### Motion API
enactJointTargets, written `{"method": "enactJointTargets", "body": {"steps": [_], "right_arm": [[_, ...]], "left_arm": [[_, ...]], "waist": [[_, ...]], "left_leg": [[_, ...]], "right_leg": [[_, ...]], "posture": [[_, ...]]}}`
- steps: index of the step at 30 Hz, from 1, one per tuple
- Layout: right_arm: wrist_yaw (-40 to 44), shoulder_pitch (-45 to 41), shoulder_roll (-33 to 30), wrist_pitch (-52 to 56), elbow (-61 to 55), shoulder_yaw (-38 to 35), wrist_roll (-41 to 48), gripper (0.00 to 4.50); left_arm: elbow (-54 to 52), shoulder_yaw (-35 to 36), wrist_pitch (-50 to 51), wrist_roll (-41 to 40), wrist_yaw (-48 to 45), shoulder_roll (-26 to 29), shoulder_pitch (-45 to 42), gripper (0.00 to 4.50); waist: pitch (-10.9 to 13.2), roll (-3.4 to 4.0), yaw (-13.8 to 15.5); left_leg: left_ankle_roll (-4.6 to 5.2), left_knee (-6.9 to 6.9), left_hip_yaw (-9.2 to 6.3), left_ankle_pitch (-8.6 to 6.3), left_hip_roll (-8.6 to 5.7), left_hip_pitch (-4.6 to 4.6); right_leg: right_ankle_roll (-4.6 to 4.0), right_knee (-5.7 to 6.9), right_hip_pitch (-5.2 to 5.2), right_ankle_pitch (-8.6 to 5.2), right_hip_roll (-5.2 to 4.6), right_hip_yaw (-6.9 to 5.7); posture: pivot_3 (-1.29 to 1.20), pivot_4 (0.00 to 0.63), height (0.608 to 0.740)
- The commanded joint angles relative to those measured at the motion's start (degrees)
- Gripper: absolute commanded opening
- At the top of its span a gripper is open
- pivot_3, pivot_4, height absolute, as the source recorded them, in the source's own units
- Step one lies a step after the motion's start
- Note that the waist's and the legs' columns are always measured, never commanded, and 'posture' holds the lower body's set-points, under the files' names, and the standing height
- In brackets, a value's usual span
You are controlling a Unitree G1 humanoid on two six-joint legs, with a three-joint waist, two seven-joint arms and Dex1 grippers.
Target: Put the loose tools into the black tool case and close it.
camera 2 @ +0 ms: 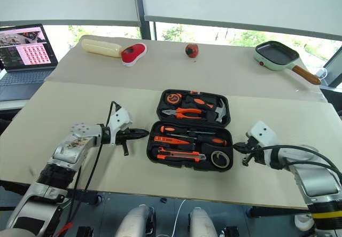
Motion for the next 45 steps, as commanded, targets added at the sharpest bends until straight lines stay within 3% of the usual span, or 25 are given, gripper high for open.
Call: {"method": "enactJointTargets", "body": {"steps": [1, 14, 20, 25, 26, 27, 29, 33, 34, 39, 45], "right_arm": [[2.2, 0.1, -0.1, -1.3, -3.8, 0.1, 0.8, 0.00], [5.5, 16.0, -2.3, 0.7, -20.3, -4.7, 3.4, 0.00], [0.0, 17.3, -1.6, 2.7, -18.0, -6.7, 0.2, 0.00], [-0.7, 18.5, -3.5, 5.9, -15.2, -14.2, 1.9, 0.00], [-0.4, 18.3, -3.7, 7.2, -14.9, -15.8, 3.0, 0.29], [-0.3, 17.7, -3.6, 8.7, -14.6, -17.0, 4.1, 0.59], [-1.2, 14.5, -3.0, 12.5, -13.5, -18.7, 6.7, 1.06], [-7.3, 1.9, 1.7, 24.7, -10.4, -19.4, 13.2, 2.51], [-9.2, -1.7, 3.4, 28.2, -9.6, -19.1, 14.4, 2.51], [-15.8, -13.8, 10.3, 39.8, -6.2, -16.9, 17.6, 2.51], [-21.9, -20.5, 14.5, 43.2, 0.6, -13.1, 14.7, 2.51]], "left_arm": [[-7.0, 0.0, 2.4, -3.6, -3.5, 0.3, 1.7, 0.03], [-18.8, 0.2, 6.2, -6.7, -9.2, 6.7, 12.9, 0.03], [-18.5, 1.1, 4.0, -5.6, -8.2, 7.9, 16.8, 0.03], [-13.1, 4.8, 6.2, -4.7, -4.1, 8.9, 14.8, 0.03], [-11.7, 6.2, 7.9, -5.7, -3.7, 9.1, 13.5, 0.52], [-10.6, 7.4, 10.1, -6.8, -3.1, 9.2, 12.0, 0.63], [-7.5, 10.2, 17.1, -10.2, -1.4, 8.8, 7.1, 1.26], [-4.0, 12.5, 34.8, -15.1, 3.8, 5.9, -5.1, 2.75], [-3.6, 13.1, 38.7, -16.3, 5.5, 4.5, -7.7, 3.02], [-2.9, 15.2, 49.2, -20.1, 11.1, -1.5, -13.3, 3.02], [1.5, 16.2, 50.3, -18.8, 18.8, -8.1, -15.9, 3.02]], "waist": [[0.0, 0.00, 0.0], [0.0, 0.01, 0.1], [0.0, -0.01, -0.3], [0.0, -0.01, -0.1], [0.0, -0.01, -0.1], [0.0, -0.01, -0.1], [0.0, -0.04, -0.2], [0.0, -0.11, -0.6], [0.0, -0.13, -0.7], [0.0, -0.09, -0.8], [0.0, -0.10, -0.6]], "left_leg": [[0.00, 0.00, 0.00, 0.00, 0.00, 0.00], [0.01, -0.03, -0.04, -0.03, 0.02, -0.05], [0.00, -0.04, -0.04, -0.03, 0.06, 0.04], [0.00, -0.04, -0.01, -0.03, 0.04, 0.11], [0.00, -0.04, -0.01, -0.03, 0.03, 0.12], [0.00, -0.04, -0.01, -0.03, 0.04, 0.14], [-0.01, -0.04, -0.04, -0.01, 0.07, 0.21], [0.03, -0.03, -0.20, 0.13, 0.05, 0.18], [0.03, -0.03, -0.25, 0.13, 0.03, 0.20], [0.05, -0.09, -0.55, 0.11, -0.05, 0.05], [0.05, -0.17, -0.57, 0.11, -0.13, -0.26]], "right_leg": [[0.00, 0.00, 0.00, 0.00, 0.00, 0.00], [0.00, -0.01, -0.02, -0.01, -0.04, -0.06], [-0.02, -0.01, 0.03, -0.02, -0.03, -0.06], [-0.03, -0.01, 0.08, -0.02, -0.05, -0.03], [-0.03, -0.01, 0.10, -0.02, -0.05, -0.03], [-0.03, 0.00, 0.10, -0.02, -0.05, -0.03], [-0.07, 0.04, 0.13, 0.01, 0.00, -0.04], [-0.09, 0.07, 0.07, 0.09, 0.08, -0.04], [-0.09, 0.07, 0.13, 0.10, 0.08, -0.04], [-0.03, 0.05, 0.01, 0.13, 0.05, -0.02], [-0.04, 0.04, -0.27, 0.14, -0.02, -0.08]], "posture": [[0.00, 0.150, 0.740], [0.00, 0.150, 0.740], [0.00, 0.150, 0.740], [0.00, 0.150, 0.740], [0.00, 0.150, 0.740], [0.00, 0.150, 0.740], [0.00, 0.150, 0.740], [0.00, 0.150, 0.740], [0.00, 0.150, 0.740], [0.00, 0.150, 0.740], [0.00, 0.150, 0.740]]}}
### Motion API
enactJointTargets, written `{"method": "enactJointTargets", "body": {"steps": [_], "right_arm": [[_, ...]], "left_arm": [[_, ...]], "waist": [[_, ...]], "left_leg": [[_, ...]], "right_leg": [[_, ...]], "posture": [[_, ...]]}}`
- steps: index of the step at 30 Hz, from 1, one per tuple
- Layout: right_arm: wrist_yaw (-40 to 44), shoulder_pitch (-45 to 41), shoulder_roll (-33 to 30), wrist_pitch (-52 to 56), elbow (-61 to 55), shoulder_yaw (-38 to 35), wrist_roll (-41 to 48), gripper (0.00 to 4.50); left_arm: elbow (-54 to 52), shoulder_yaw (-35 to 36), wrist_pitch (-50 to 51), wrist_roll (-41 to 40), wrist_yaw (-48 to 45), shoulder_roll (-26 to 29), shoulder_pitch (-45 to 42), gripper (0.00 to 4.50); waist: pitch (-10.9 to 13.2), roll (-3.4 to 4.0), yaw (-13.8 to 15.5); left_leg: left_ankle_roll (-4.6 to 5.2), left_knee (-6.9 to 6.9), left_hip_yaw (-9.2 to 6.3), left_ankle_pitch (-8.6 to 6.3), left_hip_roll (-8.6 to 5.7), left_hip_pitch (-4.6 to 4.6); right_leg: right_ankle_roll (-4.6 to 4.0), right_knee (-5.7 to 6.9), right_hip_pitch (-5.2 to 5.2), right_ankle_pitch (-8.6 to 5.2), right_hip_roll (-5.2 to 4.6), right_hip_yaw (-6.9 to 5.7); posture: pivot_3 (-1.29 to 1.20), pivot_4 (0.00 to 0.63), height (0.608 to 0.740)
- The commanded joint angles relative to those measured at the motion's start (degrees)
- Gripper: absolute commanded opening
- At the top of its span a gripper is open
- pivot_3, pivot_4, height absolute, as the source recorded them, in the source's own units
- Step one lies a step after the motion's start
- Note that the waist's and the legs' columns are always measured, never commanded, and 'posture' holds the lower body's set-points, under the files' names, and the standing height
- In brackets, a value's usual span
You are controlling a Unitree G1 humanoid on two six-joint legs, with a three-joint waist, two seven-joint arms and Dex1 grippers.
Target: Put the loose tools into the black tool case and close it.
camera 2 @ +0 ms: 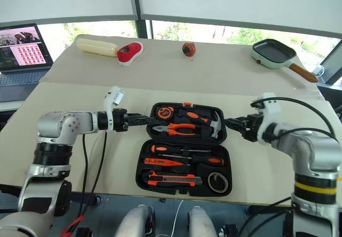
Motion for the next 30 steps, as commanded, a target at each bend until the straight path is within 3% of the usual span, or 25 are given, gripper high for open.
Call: {"method": "enactJointTargets", "body": {"steps": [1, 3, 6, 10, 12, 13, 23, 30], "right_arm": [[-2.6, -1.6, -0.3, 1.2, 1.4, 1.1, -1.4, 2.51], [-2.7, -1.7, -0.2, 0.8, 2.0, 2.1, -1.7, 2.26], [-3.3, -2.0, 0.7, 0.6, 2.6, 2.4, -1.8, 1.53], [-3.9, -2.5, 1.4, 1.3, 2.3, 1.8, -1.0, 0.10], [-4.1, -2.3, 1.4, 1.7, 1.8, 1.7, -0.7, 0.00], [-4.2, -2.2, 1.4, 1.8, 1.6, 1.4, -0.6, 0.00], [-5.2, -5.1, 4.0, -3.2, 1.7, 0.1, -0.8, 0.00], [-8.7, -13.4, 5.9, -15.3, 11.0, -0.2, -6.9, 0.00]], "left_arm": [[1.7, 1.6, -0.3, 0.2, 3.6, -1.5, -1.7, 3.02], [2.7, 1.0, -1.1, 0.6, 4.6, -2.2, -1.6, 3.03], [4.1, 1.2, -1.9, 0.7, 6.3, -3.3, -1.5, 2.37], [3.9, 1.3, -1.6, 0.0, 6.9, -3.9, -1.1, 0.87], [3.3, 1.3, -1.4, -0.1, 6.9, -3.9, -0.7, 0.19], [3.1, 1.3, -1.3, -0.2, 6.9, -3.9, -0.5, 0.06], [1.8, 2.1, -2.7, -2.1, 5.8, -5.7, -1.7, 0.06], [5.4, 1.1, -25.2, 4.5, 4.9, -8.9, -7.1, 0.06]], "waist": [[0.0, 0.00, 0.2], [0.0, 0.00, 0.2], [0.0, 0.00, 0.1], [0.0, 0.00, 0.0], [0.0, 0.01, 0.0], [0.0, 0.01, 0.1], [0.0, 0.01, 0.0], [0.0, 0.00, 0.1]], "left_leg": [[0.00, 0.00, 0.01, 0.00, -0.02, -0.02], [0.00, 0.00, 0.02, 0.00, -0.04, -0.03], [0.00, 0.00, 0.02, 0.00, -0.04, -0.04], [0.00, 0.00, 0.00, 0.00, -0.03, -0.03], [0.00, 0.00, 0.00, 0.00, -0.04, -0.03], [0.00, 0.00, 0.00, 0.00, -0.04, -0.01], [-0.04, 0.01, 0.01, 0.03, -0.05, 0.01], [-0.07, 0.01, 0.17, 0.21, -0.10, -0.43]], "right_leg": [[0.00, 0.00, -0.01, 0.00, -0.02, -0.01], [0.02, -0.01, 0.00, 0.01, -0.04, -0.03], [0.03, -0.01, 0.00, 0.02, -0.04, -0.03], [0.03, 0.00, 0.00, 0.02, -0.03, -0.03], [0.03, 0.00, 0.02, 0.02, -0.04, -0.03], [0.03, 0.00, 0.04, 0.02, -0.04, -0.03], [0.03, 0.00, 0.07, 0.08, -0.03, -0.04], [0.02, 0.00, -0.45, 0.25, -0.04, -0.01]], "posture": [[0.00, 0.150, 0.740], [0.00, 0.150, 0.740], [0.00, 0.150, 0.740], [0.00, 0.150, 0.740], [0.00, 0.150, 0.740], [0.00, 0.150, 0.740], [0.00, 0.150, 0.740], [0.00, 0.150, 0.740]]}}
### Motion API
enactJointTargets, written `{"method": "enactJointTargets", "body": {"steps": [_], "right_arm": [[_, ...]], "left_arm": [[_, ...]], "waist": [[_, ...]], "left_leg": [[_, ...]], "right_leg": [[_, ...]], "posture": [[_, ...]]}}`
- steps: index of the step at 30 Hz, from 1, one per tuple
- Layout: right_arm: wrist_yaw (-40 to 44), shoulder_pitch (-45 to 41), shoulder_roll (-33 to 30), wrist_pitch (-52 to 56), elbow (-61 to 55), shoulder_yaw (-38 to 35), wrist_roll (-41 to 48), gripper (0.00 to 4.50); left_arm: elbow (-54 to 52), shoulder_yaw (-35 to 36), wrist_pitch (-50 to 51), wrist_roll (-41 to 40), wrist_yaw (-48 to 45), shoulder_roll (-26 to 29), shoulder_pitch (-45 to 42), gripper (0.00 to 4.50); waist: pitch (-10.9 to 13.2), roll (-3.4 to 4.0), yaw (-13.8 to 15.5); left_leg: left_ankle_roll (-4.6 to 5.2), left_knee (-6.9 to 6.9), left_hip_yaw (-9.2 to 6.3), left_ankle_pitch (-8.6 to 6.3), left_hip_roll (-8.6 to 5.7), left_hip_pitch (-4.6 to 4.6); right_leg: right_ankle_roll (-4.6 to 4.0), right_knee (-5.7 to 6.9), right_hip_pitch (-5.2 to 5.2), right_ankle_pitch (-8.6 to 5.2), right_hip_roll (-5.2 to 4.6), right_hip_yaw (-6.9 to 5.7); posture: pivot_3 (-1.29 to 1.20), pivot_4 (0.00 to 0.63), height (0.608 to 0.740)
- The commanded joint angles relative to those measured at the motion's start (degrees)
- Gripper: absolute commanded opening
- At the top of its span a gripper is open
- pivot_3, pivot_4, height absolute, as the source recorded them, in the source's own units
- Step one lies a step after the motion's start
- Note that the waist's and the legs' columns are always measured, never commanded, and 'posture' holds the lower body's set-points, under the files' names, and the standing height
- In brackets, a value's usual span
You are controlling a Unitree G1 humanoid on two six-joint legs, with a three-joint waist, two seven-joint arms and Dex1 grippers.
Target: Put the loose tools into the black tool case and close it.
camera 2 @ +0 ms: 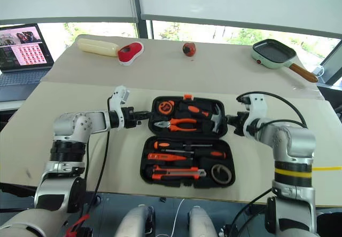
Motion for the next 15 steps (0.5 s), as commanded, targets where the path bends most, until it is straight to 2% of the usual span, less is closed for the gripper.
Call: {"method": "enactJointTargets", "body": {"steps": [1, 6, 10, 11, 15], "right_arm": [[0.1, -4.4, 0.7, -7.9, 0.0, -1.4, -0.3, 0.00], [3.9, 2.7, -1.2, -12.9, -10.4, 0.4, -0.3, 0.00], [5.2, 9.6, -1.4, -16.1, -18.9, 0.5, 0.1, 0.00], [5.7, 12.3, -1.6, -18.7, -21.7, 0.6, -0.7, 0.00], [7.8, 23.5, -4.1, -34.5, -29.0, -0.1, -7.3, 0.00]], "left_arm": [[-2.2, -2.2, -13.0, 1.5, -4.4, -1.6, -4.0, 0.06], [-10.0, -6.9, -26.6, 5.5, -11.2, 1.8, 5.0, 0.06], [-14.3, -7.6, -34.0, 7.7, -11.9, 3.6, 11.5, 0.06], [-15.3, -7.3, -37.4, 9.3, -10.9, 4.2, 13.5, 0.06], [-18.5, -5.4, -47.2, 14.1, -7.0, 6.7, 19.7, 0.06]], "waist": [[0.0, 0.00, 0.1], [0.0, 0.04, 0.0], [0.0, 0.05, 0.1], [0.0, 0.05, 0.2], [0.0, 0.06, 0.2]], "left_leg": [[0.00, 0.00, 0.01, 0.05, 0.00, -0.27], [-0.04, -0.16, 0.02, 0.08, 0.03, -0.59], [-0.32, -0.16, 0.00, 0.13, 0.10, -0.69], [-0.03, -0.15, 0.02, -0.05, 0.09, -0.69], [0.09, -0.13, 0.02, -0.12, 0.11, -0.64]], "right_leg": [[0.01, 0.01, -0.27, 0.06, 0.00, 0.01], [0.02, -0.01, -0.48, 0.08, 0.01, -0.01], [0.04, -0.09, -0.53, 0.06, -0.01, -0.04], [0.05, -0.11, -0.52, 0.06, -0.03, -0.03], [0.05, -0.11, -0.45, 0.06, 0.00, -0.04]], "posture": [[0.00, 0.150, 0.740], [0.00, 0.150, 0.740], [0.00, 0.150, 0.740], [0.00, 0.150, 0.740], [0.00, 0.150, 0.740]]}}
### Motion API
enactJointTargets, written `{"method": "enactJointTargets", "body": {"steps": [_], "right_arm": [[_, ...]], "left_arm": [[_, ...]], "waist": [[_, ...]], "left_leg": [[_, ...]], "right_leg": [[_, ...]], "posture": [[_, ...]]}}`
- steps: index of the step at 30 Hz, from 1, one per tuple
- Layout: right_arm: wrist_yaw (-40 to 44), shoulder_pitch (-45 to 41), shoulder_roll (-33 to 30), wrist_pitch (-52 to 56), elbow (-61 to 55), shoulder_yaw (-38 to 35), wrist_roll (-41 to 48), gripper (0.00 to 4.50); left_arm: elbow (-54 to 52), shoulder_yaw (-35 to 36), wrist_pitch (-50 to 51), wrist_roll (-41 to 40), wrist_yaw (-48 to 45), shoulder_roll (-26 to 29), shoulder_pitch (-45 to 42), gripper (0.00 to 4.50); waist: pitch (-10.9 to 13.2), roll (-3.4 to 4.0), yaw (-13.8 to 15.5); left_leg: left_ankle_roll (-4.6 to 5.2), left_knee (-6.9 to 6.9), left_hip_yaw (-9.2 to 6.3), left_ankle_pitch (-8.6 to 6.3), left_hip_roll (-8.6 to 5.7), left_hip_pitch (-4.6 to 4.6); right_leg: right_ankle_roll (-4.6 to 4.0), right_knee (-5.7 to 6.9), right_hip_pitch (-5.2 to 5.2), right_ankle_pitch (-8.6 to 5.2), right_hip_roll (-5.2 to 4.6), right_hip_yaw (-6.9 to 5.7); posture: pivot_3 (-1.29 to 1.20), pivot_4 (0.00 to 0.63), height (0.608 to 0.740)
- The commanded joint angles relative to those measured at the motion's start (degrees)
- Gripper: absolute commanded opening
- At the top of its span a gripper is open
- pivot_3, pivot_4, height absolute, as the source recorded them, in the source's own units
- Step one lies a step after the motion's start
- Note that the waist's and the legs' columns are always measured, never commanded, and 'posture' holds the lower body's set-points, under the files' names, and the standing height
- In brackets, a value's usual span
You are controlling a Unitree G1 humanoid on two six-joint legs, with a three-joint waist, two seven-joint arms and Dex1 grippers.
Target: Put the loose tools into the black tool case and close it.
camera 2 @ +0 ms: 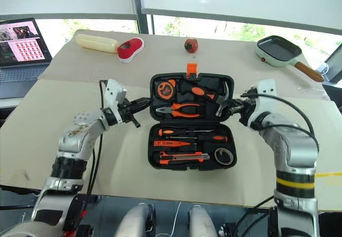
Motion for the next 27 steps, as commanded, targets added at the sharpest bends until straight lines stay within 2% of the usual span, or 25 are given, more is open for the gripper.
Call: {"method": "enactJointTargets", "body": {"steps": [1, 4, 6, 8, 11, 13, 15, 16, 17, 18, 21, 22, 23, 25, 26, 27], "right_arm": [[3.4, 7.4, -3.2, -17.7, -8.7, -0.9, -6.3, 0.00], [6.5, 18.8, -5.5, -31.3, -12.6, -2.5, -12.0, 0.00], [9.1, 27.8, -6.1, -38.9, -15.2, -4.8, -13.7, 0.00], [11.1, 34.8, -5.2, -39.3, -18.1, -8.6, -10.7, 0.71], [15.3, 45.3, -5.6, -38.7, -22.8, -14.3, -7.5, 1.70], [21.5, 53.6, -7.0, -34.6, -26.1, -18.6, -1.1, 2.34], [27.7, 59.7, -8.4, -32.7, -27.6, -22.5, 5.4, 2.43], [30.0, 62.5, -9.4, -30.5, -28.0, -23.7, 7.8, 2.43], [32.2, 63.8, -10.0, -31.2, -27.8, -24.0, 8.9, 2.43], [33.8, 64.7, -10.7, -31.3, -27.7, -23.8, 9.0, 2.43], [38.4, 66.1, -13.8, -31.1, -27.8, -21.2, 8.1, 1.70], [39.0, 65.5, -14.9, -30.6, -28.0, -19.8, 7.8, 1.33], [39.2, 64.1, -16.1, -30.9, -28.0, -17.4, 6.3, 0.99], [38.3, 60.5, -18.0, -29.9, -27.7, -12.8, 4.6, 0.35], [37.6, 58.1, -18.8, -28.8, -27.5, -10.3, 4.1, 0.00], [36.7, 54.9, -19.6, -27.6, -27.3, -7.3, 3.4, 0.00]], "left_arm": [[-5.2, 0.9, -9.5, 4.3, 1.9, 2.6, 4.5, 0.06], [-11.2, 3.4, -9.3, 3.8, 3.4, 4.1, 10.9, 0.06], [-16.3, 5.5, -6.9, 2.3, 3.6, 5.8, 16.7, 0.76], [-21.2, 8.4, -2.8, -0.5, 3.4, 7.5, 22.2, 1.13], [-26.6, 13.7, 2.7, -4.3, 2.5, 11.4, 29.6, 2.43], [-26.7, 16.9, 7.2, -7.8, 1.0, 14.4, 31.2, 3.14], [-23.9, 17.3, 9.7, -9.6, -1.0, 17.3, 29.2, 3.90], [-22.1, 16.6, 10.2, -9.9, -2.0, 18.3, 27.5, 3.90], [-19.7, 15.2, 9.5, -9.1, -2.9, 18.9, 25.1, 3.90], [-17.0, 13.6, 8.9, -8.1, -3.7, 19.2, 22.6, 3.90], [-6.5, 6.7, 4.9, -3.7, -7.7, 19.0, 12.4, 3.98], [-2.8, 4.5, 3.2, -2.5, -9.5, 18.6, 9.0, 3.44], [1.7, 2.0, 0.0, -0.6, -11.4, 17.7, 5.3, 3.23], [9.1, -2.3, -4.8, 2.3, -14.4, 15.9, -0.9, 2.48], [12.9, -3.8, -7.3, 3.7, -15.3, 14.6, -3.9, 1.93], [16.9, -5.4, -9.4, 5.0, -15.9, 12.8, -7.2, 1.67]], "waist": [[0.0, 0.00, -0.1], [0.0, 0.01, -0.3], [0.0, 0.05, -0.5], [-0.1, 0.10, -0.6], [-0.1, 0.10, -0.5], [-0.1, 0.09, -0.2], [0.0, 0.05, 0.5], [0.0, -0.01, 0.8], [-0.1, -0.04, 0.9], [-0.1, -0.08, 1.1], [-0.2, -0.18, 1.1], [-0.2, -0.25, 1.1], [-0.2, -0.33, 1.1], [-0.3, -0.49, 1.1], [-0.3, -0.52, 1.0], [-0.3, -0.52, 0.9]], "left_leg": [[0.02, 0.02, 0.01, -0.01, -0.01, 0.02], [0.00, 0.08, 0.09, 0.01, -0.02, 0.21], [0.00, 0.06, 0.09, 0.01, 0.02, 0.47], [-0.01, -0.01, 0.09, 0.00, 0.08, 0.69], [-0.01, 0.02, -0.02, 0.01, 0.15, 0.87], [-0.02, 0.07, 0.01, 0.02, 0.15, 1.04], [-0.03, 0.06, 0.10, 0.01, 0.22, 1.59], [-0.06, 0.06, 0.13, -0.01, 0.24, 1.83], [-0.52, 0.05, 0.10, -0.29, 0.28, 1.95], [-0.54, 0.05, 0.06, -0.30, 0.29, 2.00], [-0.56, 0.05, 0.02, -0.30, 0.24, 2.10], [-0.55, 0.05, 0.03, -0.30, 0.22, 2.09], [-0.53, 0.05, 0.07, -0.29, 0.15, 2.09], [-0.45, 0.05, 0.12, -0.24, 0.13, 2.06], [-0.13, 0.06, 0.25, -0.04, 0.13, 2.02], [-0.05, 0.06, 0.29, 0.00, 0.14, 1.97]], "right_leg": [[0.00, -0.01, 0.00, 0.00, -0.01, 0.00], [0.00, -0.02, 0.07, 0.00, -0.01, 0.06], [0.00, 0.01, 0.26, -0.01, 0.03, 0.08], [-0.01, 0.02, 0.37, -0.02, 0.07, 0.17], [-0.03, 0.08, 0.49, -0.02, 0.05, 0.21], [-0.03, 0.05, 0.72, -0.02, 0.02, 0.20], [-0.11, -0.05, 1.27, -0.20, -0.08, 0.00], [-0.37, -0.08, 1.33, -0.50, -0.10, -0.03], [-0.24, -0.12, 1.43, -0.77, -0.13, -0.03], [-0.26, -0.12, 1.47, -0.76, -0.15, -0.01], [-0.38, -0.16, 1.53, -0.69, -0.22, 0.01], [-0.39, -0.16, 1.53, -0.68, -0.23, 0.02], [-0.38, -0.16, 1.54, -0.66, -0.21, 0.02], [-0.51, -0.17, 1.79, -0.55, -0.12, 0.02], [-0.66, -0.20, 1.79, -0.41, -0.04, 0.02], [-0.62, -0.21, 1.74, -0.39, -0.02, 0.02]], "posture": [[0.00, 0.150, 0.740], [0.00, 0.150, 0.740], [0.00, 0.150, 0.740], [0.00, 0.150, 0.740], [0.00, 0.150, 0.740], [0.00, 0.150, 0.740], [0.00, 0.150, 0.740], [0.00, 0.150, 0.740], [0.00, 0.150, 0.740], [0.00, 0.150, 0.740], [0.00, 0.150, 0.740], [0.00, 0.150, 0.740], [0.00, 0.150, 0.740], [0.00, 0.150, 0.740], [0.00, 0.150, 0.740], [0.00, 0.150, 0.740]]}}
